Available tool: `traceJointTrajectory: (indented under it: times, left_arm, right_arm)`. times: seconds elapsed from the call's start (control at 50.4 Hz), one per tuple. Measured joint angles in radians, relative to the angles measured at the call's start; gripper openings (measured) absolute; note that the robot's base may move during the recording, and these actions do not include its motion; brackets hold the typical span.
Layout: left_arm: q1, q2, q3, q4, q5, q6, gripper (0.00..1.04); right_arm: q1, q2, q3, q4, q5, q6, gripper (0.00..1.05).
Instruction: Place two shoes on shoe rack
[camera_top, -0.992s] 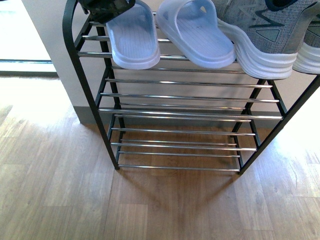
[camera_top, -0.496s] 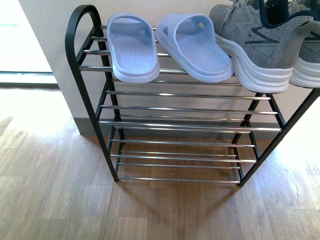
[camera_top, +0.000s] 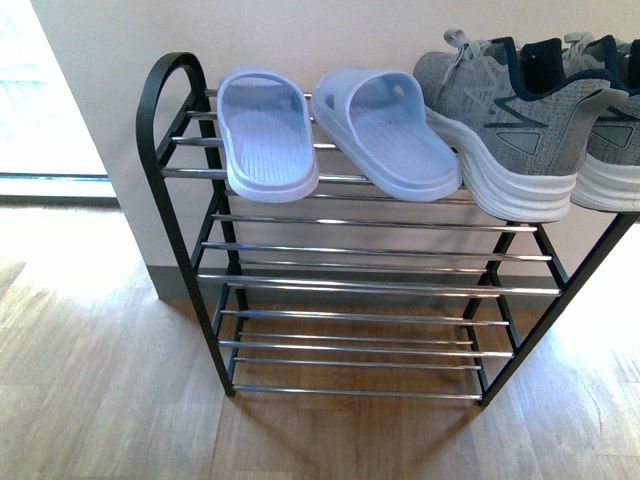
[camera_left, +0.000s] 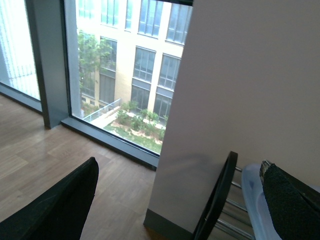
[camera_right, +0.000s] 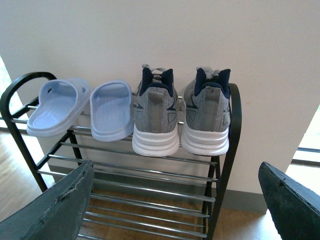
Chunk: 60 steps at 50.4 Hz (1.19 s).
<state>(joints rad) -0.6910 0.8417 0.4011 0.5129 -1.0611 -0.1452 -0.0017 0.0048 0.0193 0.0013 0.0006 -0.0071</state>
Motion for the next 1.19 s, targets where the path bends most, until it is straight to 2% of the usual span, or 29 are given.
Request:
traceJointTrajectory:
  times: [0.04,0.198,0.238,0.278,0.298,0.318,0.377,0.437,0.496,0.695,1.032,1.111,1.191]
  left_arm:
    - [-0.003,-0.020,-0.029,0.022,-0.032,0.010,0.95]
    - [0.019,-0.037,-0.079,0.060,-0.035,0.027,0.95]
    - [0.031,-0.051,-0.079,0.038,0.021,0.042,0.93]
    - [0.069,-0.094,-0.083,-0.045,0.193,0.074,0.86]
    - [0.079,-0.106,-0.086,-0.064,0.231,0.082,0.84]
    - [0.109,-0.143,-0.101,-0.108,0.332,0.092,0.79]
    - [0.179,-0.217,-0.145,-0.153,0.512,0.114,0.67]
    - [0.223,-0.259,-0.173,-0.166,0.593,0.122,0.57]
    - [0.286,-0.313,-0.209,-0.183,0.669,0.127,0.43]
    - [0.437,-0.438,-0.282,-0.233,0.813,0.133,0.01]
    - [0.554,-0.552,-0.336,-0.290,0.930,0.136,0.01]
    - [0.624,-0.576,-0.343,-0.310,1.028,0.136,0.01]
    - [0.678,-0.600,-0.351,-0.322,1.049,0.137,0.01]
  right_arm:
    - [0.000,0.000,0.000,0.000,0.000,0.000,0.96]
    - [0.000,0.000,0.000,0.000,0.000,0.000,0.96]
    - [0.000,0.000,0.000,0.000,0.000,0.000,0.96]
    - [0.000,0.000,0.000,0.000,0.000,0.000,0.96]
    - [0.000,0.000,0.000,0.000,0.000,0.000,0.96]
    - [0.000,0.000,0.000,0.000,0.000,0.000,0.96]
    - [0.000,0.000,0.000,0.000,0.000,0.000,0.96]
    - [0.000,0.000,0.000,0.000,0.000,0.000,0.96]
    - [0.000,0.000,0.000,0.000,0.000,0.000,0.96]
    - [0.000,0.000,0.000,0.000,0.000,0.000,0.96]
    - [0.000,0.000,0.000,0.000,0.000,0.000,0.96]
    - [0.000,0.000,0.000,0.000,0.000,0.000,0.96]
    - [0.000,0.000,0.000,0.000,0.000,0.000,0.96]
